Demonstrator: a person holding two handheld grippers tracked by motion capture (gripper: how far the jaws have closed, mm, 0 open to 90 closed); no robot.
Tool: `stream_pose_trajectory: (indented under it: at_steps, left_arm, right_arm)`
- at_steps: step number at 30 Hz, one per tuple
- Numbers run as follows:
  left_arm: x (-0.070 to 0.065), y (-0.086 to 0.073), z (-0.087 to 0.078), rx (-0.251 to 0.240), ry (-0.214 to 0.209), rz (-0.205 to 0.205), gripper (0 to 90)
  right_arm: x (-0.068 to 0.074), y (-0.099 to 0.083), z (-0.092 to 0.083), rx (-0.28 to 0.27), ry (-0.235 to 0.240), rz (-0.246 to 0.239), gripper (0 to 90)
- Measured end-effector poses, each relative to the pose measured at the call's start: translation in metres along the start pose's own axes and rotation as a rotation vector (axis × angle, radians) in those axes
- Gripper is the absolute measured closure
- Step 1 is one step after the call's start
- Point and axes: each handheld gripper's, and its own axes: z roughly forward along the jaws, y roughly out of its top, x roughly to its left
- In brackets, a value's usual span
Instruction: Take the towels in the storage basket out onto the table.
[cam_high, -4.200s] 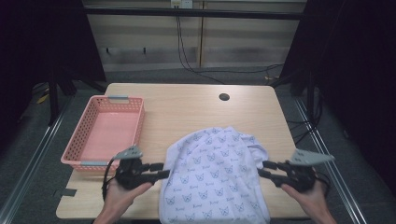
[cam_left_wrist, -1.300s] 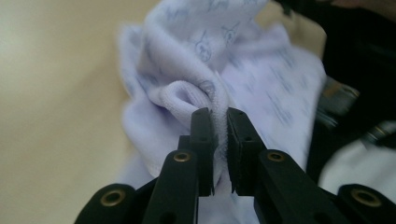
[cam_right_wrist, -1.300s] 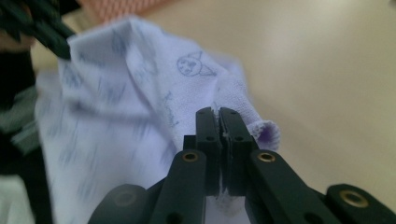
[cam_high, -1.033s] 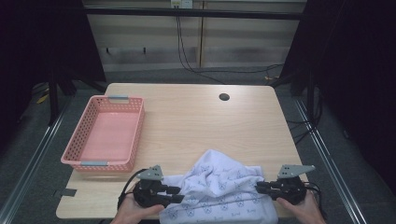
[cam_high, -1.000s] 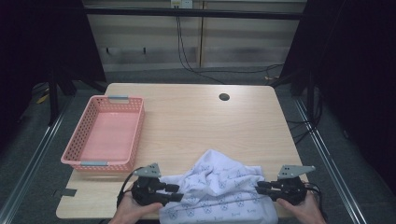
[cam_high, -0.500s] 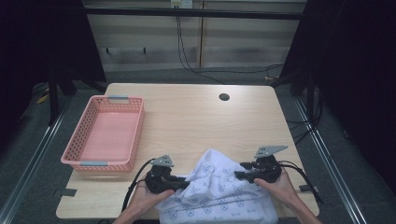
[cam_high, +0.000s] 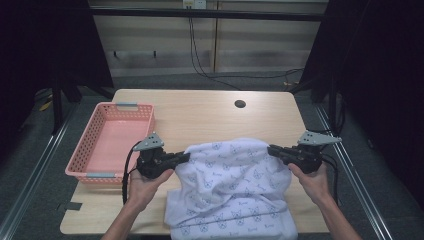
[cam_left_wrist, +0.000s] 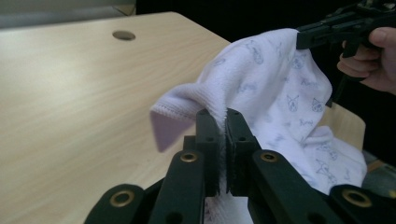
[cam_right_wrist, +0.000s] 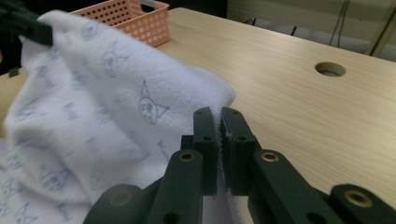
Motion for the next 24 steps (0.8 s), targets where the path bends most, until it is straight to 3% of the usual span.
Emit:
stream_pose_trajectory:
  at_steps: [2,3,4,5,6,7,8,9,10,12,14,15,16,17,18,19,22,23,24]
  left_arm:
    - [-0.015,-0.005,0.001,0.028,-0.026,0.067,86.0]
    - [-0.024,-0.012,0.004,0.074,-0.051,0.098,85.7]
    - [-0.034,-0.024,0.009,0.133,-0.066,0.121,85.7]
    - [-0.034,-0.024,0.009,0.133,-0.066,0.121,85.5]
    - [-0.044,-0.044,0.017,0.211,-0.12,0.133,85.2]
    - [-0.044,-0.044,0.017,0.211,-0.12,0.133,84.9]
    - [-0.048,-0.057,0.022,0.254,-0.121,0.125,82.7]
    - [-0.05,-0.075,0.027,0.292,-0.185,0.102,79.8]
    - [-0.05,-0.082,0.029,0.317,-0.196,0.097,76.5]
    - [-0.045,-0.081,0.024,0.3,-0.264,0.034,63.9]
    - [-0.033,-0.072,0.013,0.202,-0.274,-0.032,54.8]
    - [-0.024,-0.068,0.007,0.145,-0.265,-0.062,57.0]
    - [-0.016,-0.064,0.003,0.097,-0.218,-0.084,60.0]
    - [-0.016,-0.064,0.003,0.097,-0.218,-0.084,62.4]
    - [-0.006,-0.062,0.002,0.068,-0.186,-0.117,67.3]
    - [-0.006,-0.061,0.01,0.104,-0.143,-0.083,67.7]
    - [-0.017,-0.071,0.038,0.234,-0.171,-0.064,59.8]
    - [-0.017,-0.071,0.038,0.234,-0.171,-0.064,55.8]
    - [-0.022,-0.076,0.049,0.278,-0.173,-0.066,55.8]
  right_arm:
    - [0.01,-0.003,-0.002,0.02,0.024,-0.04,85.5]
    - [0.017,-0.008,-0.004,0.045,0.039,-0.058,85.3]
    - [0.025,-0.017,-0.004,0.073,0.06,-0.073,85.3]
    - [0.025,-0.017,-0.004,0.073,0.06,-0.073,85.3]
    - [0.04,-0.046,-0.003,0.163,0.107,-0.08,85.1]
    - [0.04,-0.046,-0.003,0.163,0.107,-0.08,85.1]
    - [0.051,-0.072,-0.003,0.232,0.12,-0.096,84.7]
    - [0.053,-0.083,-0.004,0.25,0.128,-0.071,84.3]
    - [0.054,-0.089,-0.006,0.251,0.138,-0.056,84.0]
    - [0.054,-0.092,-0.012,0.247,0.147,-0.046,83.3]
    - [0.055,-0.09,-0.015,0.245,0.15,-0.048,81.1]
    - [0.055,-0.092,-0.013,0.257,0.158,-0.047,79.3]
    - [0.055,-0.094,-0.011,0.267,0.169,-0.041,79.1]
    - [0.055,-0.094,-0.011,0.267,0.169,-0.041,79.1]
    - [0.055,-0.093,-0.012,0.258,0.178,-0.037,74.1]
    - [0.055,-0.092,-0.012,0.252,0.183,-0.036,73.4]
    - [0.054,-0.091,-0.014,0.249,0.188,-0.026,69.7]
    - [0.054,-0.091,-0.014,0.249,0.188,-0.026,69.7]
    - [0.055,-0.091,-0.014,0.246,0.194,-0.021,68.7]
